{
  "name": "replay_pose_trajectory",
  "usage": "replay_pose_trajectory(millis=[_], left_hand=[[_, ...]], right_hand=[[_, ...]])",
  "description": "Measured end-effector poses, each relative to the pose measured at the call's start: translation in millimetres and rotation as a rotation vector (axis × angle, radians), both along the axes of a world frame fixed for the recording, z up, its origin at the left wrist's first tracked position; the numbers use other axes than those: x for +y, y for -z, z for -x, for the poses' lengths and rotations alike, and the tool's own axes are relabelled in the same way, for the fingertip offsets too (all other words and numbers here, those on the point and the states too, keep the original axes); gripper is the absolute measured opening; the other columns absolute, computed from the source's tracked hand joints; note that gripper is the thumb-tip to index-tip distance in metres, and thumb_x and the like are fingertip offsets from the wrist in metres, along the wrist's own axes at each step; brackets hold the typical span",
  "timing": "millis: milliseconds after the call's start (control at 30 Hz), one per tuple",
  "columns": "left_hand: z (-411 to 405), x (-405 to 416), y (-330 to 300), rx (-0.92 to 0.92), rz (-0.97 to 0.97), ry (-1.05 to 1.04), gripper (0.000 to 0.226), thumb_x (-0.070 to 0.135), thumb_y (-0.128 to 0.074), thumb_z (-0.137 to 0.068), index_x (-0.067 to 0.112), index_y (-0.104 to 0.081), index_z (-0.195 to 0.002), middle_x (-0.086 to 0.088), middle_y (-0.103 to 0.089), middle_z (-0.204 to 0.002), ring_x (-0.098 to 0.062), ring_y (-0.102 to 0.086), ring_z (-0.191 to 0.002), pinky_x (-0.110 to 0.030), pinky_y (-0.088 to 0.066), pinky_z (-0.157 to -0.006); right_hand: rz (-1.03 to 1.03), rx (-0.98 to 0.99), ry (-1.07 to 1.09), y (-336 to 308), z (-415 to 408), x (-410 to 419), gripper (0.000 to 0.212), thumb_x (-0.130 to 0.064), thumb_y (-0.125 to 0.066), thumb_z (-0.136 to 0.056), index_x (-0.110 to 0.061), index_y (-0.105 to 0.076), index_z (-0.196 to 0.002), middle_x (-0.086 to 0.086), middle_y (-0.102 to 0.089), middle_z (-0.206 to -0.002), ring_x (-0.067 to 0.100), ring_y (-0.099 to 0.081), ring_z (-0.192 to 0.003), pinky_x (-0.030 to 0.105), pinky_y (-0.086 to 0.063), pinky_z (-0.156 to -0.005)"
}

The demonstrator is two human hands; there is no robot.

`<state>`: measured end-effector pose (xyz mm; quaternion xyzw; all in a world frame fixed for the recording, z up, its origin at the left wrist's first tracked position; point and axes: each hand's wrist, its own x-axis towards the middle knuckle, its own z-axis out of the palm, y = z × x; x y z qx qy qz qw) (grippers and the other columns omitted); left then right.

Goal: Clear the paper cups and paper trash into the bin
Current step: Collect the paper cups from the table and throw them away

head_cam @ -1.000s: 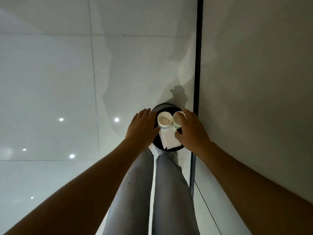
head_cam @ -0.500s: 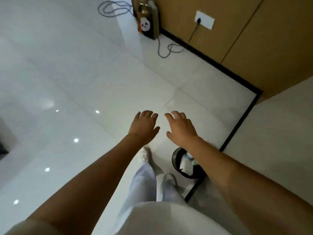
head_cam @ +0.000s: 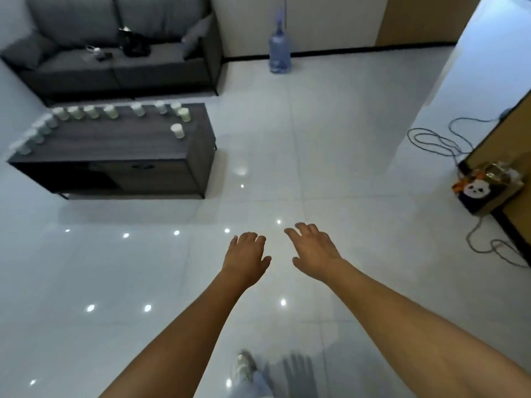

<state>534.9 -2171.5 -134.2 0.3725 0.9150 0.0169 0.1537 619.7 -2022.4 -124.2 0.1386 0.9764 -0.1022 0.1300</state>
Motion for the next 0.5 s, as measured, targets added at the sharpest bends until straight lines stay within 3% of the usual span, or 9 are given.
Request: replay_pose_trajectory(millis=[300, 500], left_hand=[[186.9, -175.2, -29.9, 0.019, 0.005, -0.349, 0.051, 0.04, -0.046, -0.096, 0.015, -0.039, -0.139, -0.004, -0.043, -0.142, -0.022, -0.035, -0.134, -0.038, -0.024, -0.115], [285.0, -231.7, -29.7, -0.016, -0.027, -0.523, 0.052, 0.041, -0.047, -0.095, 0.015, -0.038, -0.14, -0.004, -0.043, -0.142, -0.022, -0.036, -0.133, -0.038, -0.025, -0.114]], right_hand=[[0.022, 0.039, -0.248, -19.3, 232.0, -147.4, 0.064, -0.02, -0.058, -0.089, -0.021, -0.028, -0.146, 0.007, -0.034, -0.146, 0.028, -0.035, -0.131, 0.038, -0.038, -0.102], [0.046, 0.027, -0.349, -17.3, 346.9, -189.3, 0.063, -0.023, -0.057, -0.089, -0.022, -0.028, -0.146, 0.006, -0.03, -0.149, 0.027, -0.033, -0.133, 0.038, -0.037, -0.102]])
